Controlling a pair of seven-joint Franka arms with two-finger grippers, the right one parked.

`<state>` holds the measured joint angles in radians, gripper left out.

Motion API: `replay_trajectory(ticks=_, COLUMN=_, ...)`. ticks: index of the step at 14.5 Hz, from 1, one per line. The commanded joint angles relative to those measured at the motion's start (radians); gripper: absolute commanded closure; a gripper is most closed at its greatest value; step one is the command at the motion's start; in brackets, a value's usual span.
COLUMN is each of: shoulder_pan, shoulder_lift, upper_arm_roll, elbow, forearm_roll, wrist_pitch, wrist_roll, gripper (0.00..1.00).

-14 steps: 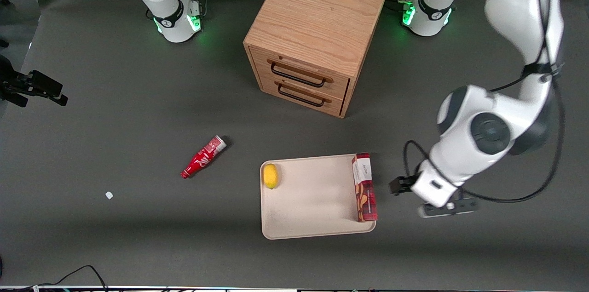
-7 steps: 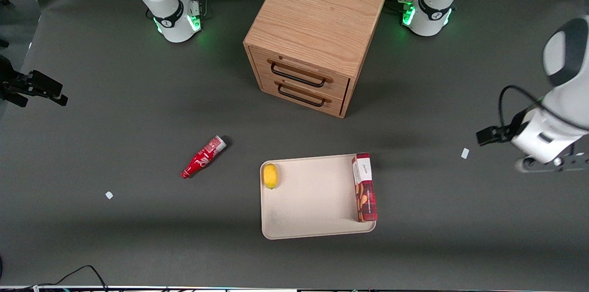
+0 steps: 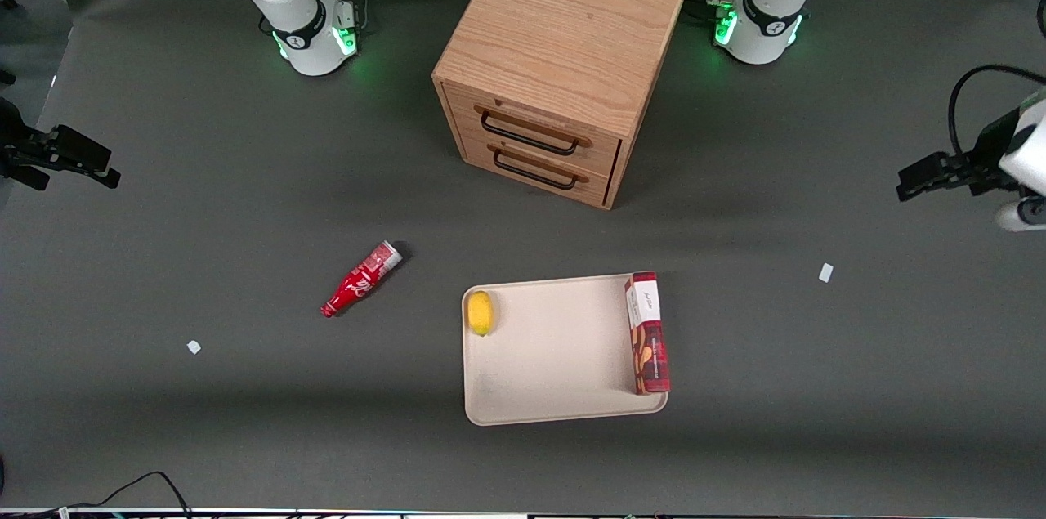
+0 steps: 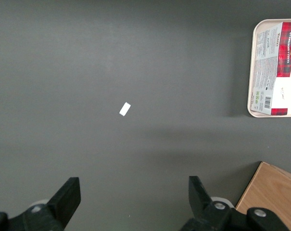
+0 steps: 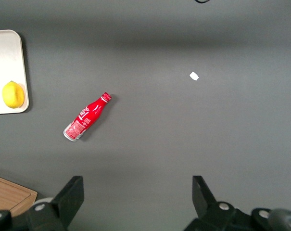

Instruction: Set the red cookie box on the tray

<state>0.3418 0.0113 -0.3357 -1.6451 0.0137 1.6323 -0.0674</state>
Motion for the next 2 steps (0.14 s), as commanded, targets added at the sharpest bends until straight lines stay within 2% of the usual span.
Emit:
replay_trajectory(ticks=1, shoulder_pan=0.011, shoulder_lift=-0.074, upper_arm_roll=0.0, elbow=-0.045, forearm_roll=-0.015, wrist_pitch=-0.032, wrist_roll=0.021, gripper=0.0)
replay_trajectory(ticks=2, shoulder_pan=0.01, shoulder_lift=-0.074, upper_arm_roll=0.0, elbow=-0.044, forearm_roll=-0.011, wrist_pitch=-0.035, wrist_roll=0.024, gripper=0.0)
